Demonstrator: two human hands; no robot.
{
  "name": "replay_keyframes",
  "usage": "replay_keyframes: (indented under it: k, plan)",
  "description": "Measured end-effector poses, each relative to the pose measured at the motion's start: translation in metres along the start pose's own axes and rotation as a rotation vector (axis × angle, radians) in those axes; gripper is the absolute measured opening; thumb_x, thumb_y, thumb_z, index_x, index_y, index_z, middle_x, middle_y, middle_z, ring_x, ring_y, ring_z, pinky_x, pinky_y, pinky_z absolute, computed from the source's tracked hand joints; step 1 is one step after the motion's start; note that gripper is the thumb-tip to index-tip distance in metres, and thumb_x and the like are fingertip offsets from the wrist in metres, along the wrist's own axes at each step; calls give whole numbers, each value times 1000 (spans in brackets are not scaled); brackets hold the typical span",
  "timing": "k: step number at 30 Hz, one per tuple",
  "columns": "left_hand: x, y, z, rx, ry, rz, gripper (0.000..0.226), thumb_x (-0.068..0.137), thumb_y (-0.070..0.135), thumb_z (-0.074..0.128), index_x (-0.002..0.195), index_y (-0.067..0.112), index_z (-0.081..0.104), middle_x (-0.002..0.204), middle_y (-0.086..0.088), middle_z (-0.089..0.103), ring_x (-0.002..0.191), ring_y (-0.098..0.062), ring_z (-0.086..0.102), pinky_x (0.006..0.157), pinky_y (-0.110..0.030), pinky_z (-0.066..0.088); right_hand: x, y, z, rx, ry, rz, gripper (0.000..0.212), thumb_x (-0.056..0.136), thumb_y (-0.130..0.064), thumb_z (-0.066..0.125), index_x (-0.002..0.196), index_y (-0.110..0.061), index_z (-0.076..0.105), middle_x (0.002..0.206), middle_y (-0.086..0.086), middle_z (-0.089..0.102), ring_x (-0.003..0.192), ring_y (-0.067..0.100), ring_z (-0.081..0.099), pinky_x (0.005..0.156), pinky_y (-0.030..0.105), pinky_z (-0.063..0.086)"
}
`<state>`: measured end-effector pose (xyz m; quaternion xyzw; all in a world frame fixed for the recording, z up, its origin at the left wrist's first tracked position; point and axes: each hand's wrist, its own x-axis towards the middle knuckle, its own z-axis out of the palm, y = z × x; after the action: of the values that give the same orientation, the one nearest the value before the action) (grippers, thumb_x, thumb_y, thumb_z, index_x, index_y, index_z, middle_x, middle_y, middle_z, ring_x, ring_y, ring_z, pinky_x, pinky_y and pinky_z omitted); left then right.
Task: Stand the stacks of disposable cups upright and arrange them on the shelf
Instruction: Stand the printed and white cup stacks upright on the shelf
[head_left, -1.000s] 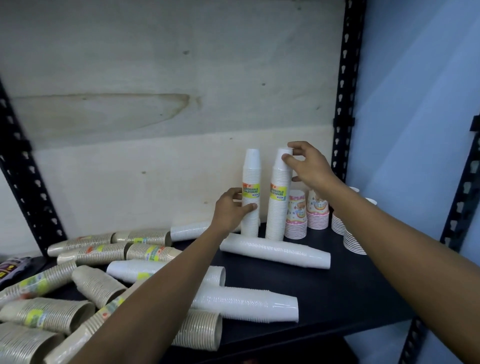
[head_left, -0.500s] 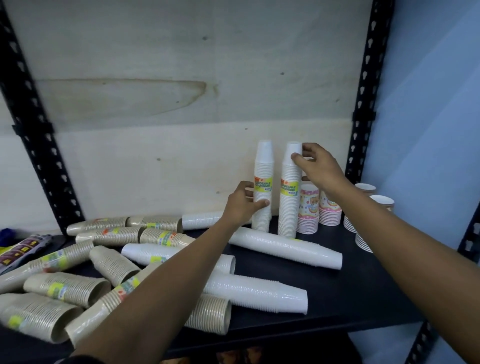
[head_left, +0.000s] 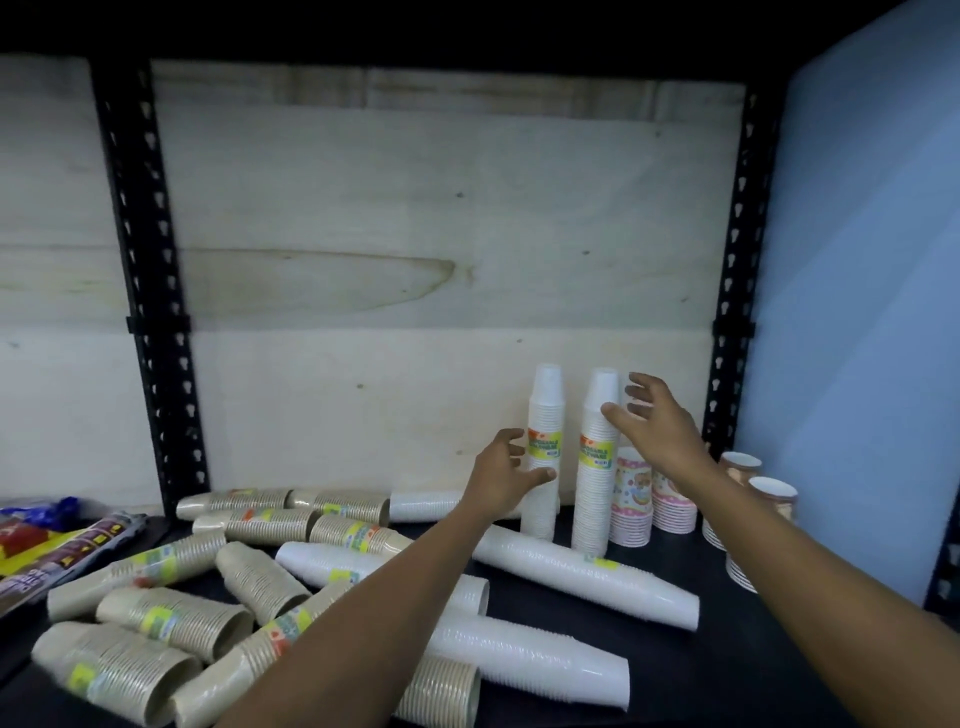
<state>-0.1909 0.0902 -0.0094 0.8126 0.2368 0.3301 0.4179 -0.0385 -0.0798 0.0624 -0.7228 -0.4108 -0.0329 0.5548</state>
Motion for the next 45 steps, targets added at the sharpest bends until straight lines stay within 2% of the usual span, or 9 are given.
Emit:
replay_keyframes:
  k: [4, 8, 13, 19, 23, 26, 36, 40, 45]
  plan:
    - [-8, 16, -13, 73, 32, 22, 87, 76, 43, 88, 148, 19, 44, 147, -5, 48, 129, -22, 53, 104, -35, 47, -12, -8, -4, -89, 95, -79, 66, 91, -34, 75, 146, -17, 44, 149, 6, 49, 134, 21, 51, 102, 28, 38]
    - [-16, 30, -23, 147, 39, 57, 84, 78, 44, 85, 148, 20, 44, 147, -5, 44, 127, -20, 51, 92, -26, 42, -29, -29, -8, -132, 113, -149, 63, 91, -33, 74, 145, -18, 46, 147, 6, 47, 134, 21, 48, 103, 25, 34]
    - [-29, 27, -37, 331, -7, 82, 78, 83, 45, 81, 147, 18, 46, 146, -8, 42, 123, -20, 54, 90, -23, 39, -61, -32, 0, -203, 16, -214, 64, 89, -33, 76, 144, -20, 47, 146, 4, 44, 137, 20, 44, 107, 26, 33]
    - [-31, -2, -47, 606, -116, 29, 64, 91, 46, 70, 143, 16, 50, 144, -12, 45, 124, -26, 54, 103, -36, 45, -100, 8, 0, -426, -323, -129, 73, 86, -48, 75, 148, -28, 42, 149, 1, 41, 139, 21, 41, 112, 38, 37]
    - [-19, -18, -39, 716, -169, 32, 59, 94, 45, 65, 142, 14, 52, 141, -13, 48, 122, -28, 55, 102, -39, 47, -119, 44, -8, -545, -502, -62, 72, 87, -46, 75, 149, -32, 41, 148, -1, 43, 131, 15, 49, 104, 30, 42]
    - [-5, -28, -30, 713, -219, 37, 59, 94, 45, 65, 141, 13, 53, 138, -13, 51, 122, -27, 55, 100, -36, 45, -126, 59, -17, -606, -513, -104, 59, 89, -42, 73, 143, -34, 51, 144, -5, 50, 128, 14, 52, 101, 28, 42]
    - [41, -59, -30, 916, -326, 11, 62, 81, 44, 78, 136, 21, 61, 135, -5, 64, 120, -26, 59, 101, -36, 48, -127, 96, -35, -697, -654, -45, 76, 81, -51, 74, 146, -49, 37, 128, -4, 53, 119, 18, 51, 103, 43, 45]
    - [47, -61, -32, 999, -346, 37, 67, 78, 43, 80, 139, 25, 59, 135, -2, 60, 121, -24, 56, 101, -42, 50, -127, 102, -35, -663, -636, -49, 75, 81, -51, 74, 146, -50, 36, 134, -3, 56, 121, 19, 53, 104, 43, 45]
    - [49, -62, -32, 1056, -369, 73, 59, 80, 42, 79, 133, 21, 65, 128, -5, 63, 115, -25, 58, 97, -41, 52, -127, 98, -36, -620, -596, -64, 74, 81, -46, 78, 147, -43, 44, 123, -10, 50, 116, 15, 50, 101, 36, 44]
